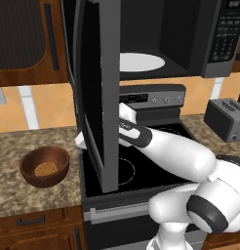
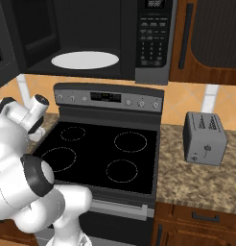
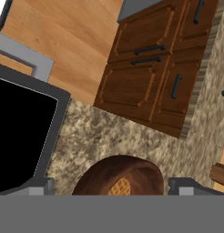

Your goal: Open the microwave, place the bowl with waffle inside the microwave, then close the microwave door and turn it on.

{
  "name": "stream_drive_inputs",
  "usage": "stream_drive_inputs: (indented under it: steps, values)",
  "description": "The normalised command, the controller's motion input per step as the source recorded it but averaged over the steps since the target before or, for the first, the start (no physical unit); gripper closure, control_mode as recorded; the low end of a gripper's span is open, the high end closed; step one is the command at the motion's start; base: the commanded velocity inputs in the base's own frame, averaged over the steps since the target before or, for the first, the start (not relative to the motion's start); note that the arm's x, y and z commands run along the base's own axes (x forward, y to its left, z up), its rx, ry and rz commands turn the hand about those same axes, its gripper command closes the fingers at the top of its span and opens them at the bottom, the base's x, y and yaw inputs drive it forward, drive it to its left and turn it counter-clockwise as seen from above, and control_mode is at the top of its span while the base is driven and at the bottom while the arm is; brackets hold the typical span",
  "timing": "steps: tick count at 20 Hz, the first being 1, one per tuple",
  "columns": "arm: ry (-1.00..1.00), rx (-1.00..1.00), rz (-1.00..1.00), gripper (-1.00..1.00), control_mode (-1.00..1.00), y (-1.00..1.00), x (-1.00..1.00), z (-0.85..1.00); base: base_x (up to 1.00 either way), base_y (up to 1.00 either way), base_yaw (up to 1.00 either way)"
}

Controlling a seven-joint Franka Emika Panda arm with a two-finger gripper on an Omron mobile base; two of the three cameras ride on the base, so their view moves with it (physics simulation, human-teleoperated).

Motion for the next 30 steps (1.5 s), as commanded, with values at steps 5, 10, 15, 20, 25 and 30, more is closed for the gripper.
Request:
stream_drive_inputs:
  steps: [5,10,15,20,25,30]
  values:
    - [0.00,-0.10,0.00,-1.00,-1.00,0.24,0.32,-0.28,0.00,0.00,0.00]
    - [0.00,-0.09,0.00,-1.00,-1.00,0.27,0.31,-0.24,0.00,0.00,0.00]
    - [-0.02,-0.05,0.00,-1.00,-1.00,0.39,0.30,-0.26,0.00,0.00,0.00]
    - [0.00,-0.05,0.00,-1.00,-1.00,0.29,0.39,-0.24,0.00,0.00,0.00]
    - [0.00,-0.07,0.00,-1.00,-1.00,0.16,0.29,-0.14,0.00,0.00,0.00]
    - [0.01,-0.12,-0.01,-1.00,-1.00,0.11,0.21,-0.29,0.00,0.00,0.00]
